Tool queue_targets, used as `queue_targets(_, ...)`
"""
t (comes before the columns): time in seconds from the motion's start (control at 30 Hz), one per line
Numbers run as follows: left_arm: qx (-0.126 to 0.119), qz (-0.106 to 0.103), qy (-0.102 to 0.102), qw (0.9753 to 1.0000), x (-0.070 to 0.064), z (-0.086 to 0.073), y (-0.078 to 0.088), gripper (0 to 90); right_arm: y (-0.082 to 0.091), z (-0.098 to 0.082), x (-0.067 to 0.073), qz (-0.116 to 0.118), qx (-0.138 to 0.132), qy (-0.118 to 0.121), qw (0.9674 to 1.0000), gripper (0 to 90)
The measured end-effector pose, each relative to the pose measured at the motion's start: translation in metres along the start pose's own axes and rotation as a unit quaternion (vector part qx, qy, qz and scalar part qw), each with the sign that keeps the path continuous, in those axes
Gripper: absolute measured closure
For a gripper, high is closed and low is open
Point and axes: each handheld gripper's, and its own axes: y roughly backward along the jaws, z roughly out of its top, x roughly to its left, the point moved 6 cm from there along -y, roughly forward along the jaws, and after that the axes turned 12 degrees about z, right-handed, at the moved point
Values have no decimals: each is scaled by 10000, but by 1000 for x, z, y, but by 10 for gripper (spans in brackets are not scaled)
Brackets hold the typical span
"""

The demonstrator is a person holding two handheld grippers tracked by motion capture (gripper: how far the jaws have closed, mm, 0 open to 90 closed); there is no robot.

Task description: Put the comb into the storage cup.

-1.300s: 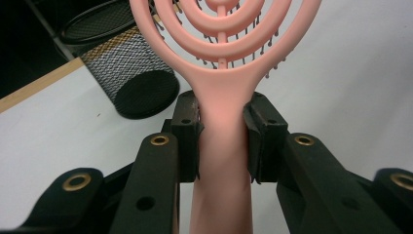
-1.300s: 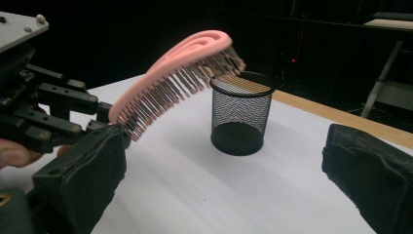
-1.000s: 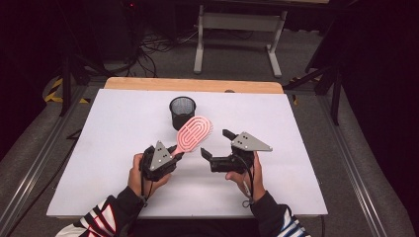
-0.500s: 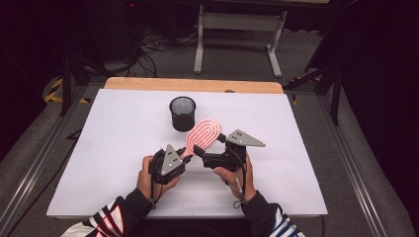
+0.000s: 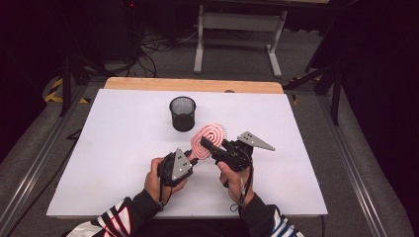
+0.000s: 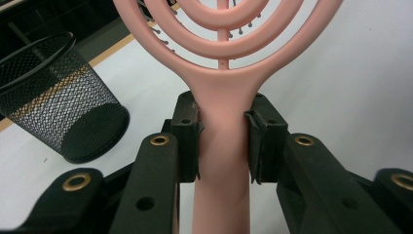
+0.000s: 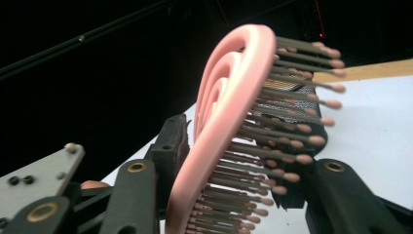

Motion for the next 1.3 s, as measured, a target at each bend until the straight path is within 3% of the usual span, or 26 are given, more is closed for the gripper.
queue_targets(0.17, -51, 109, -65, 9999, 0, 2, -2, 695, 1, -1, 8, 79, -38, 57, 9999, 621)
queue_targets(0.57, -209, -8, -83, 9997, -1, 6, -1, 638, 4, 2, 18, 122, -62, 430, 9990, 627)
queue_targets(0.7, -260, -63, -74, 9996, -1, 7, -1, 567, 6, 4, 19, 126, -87, 546, 9984, 627)
queue_targets(0.83, -253, -113, -75, 9996, -2, 7, -1, 439, 9, 7, 21, 150, -80, 672, 9976, 629)
queue_targets(1.1, -281, -441, -14, 9986, -5, 7, 0, 319, 13, 11, 21, 193, -55, 820, 9964, 631)
queue_targets(1.3, -270, -956, -22, 9950, -5, 2, 5, 189, 18, 14, 20, 154, -56, 897, 9958, 631)
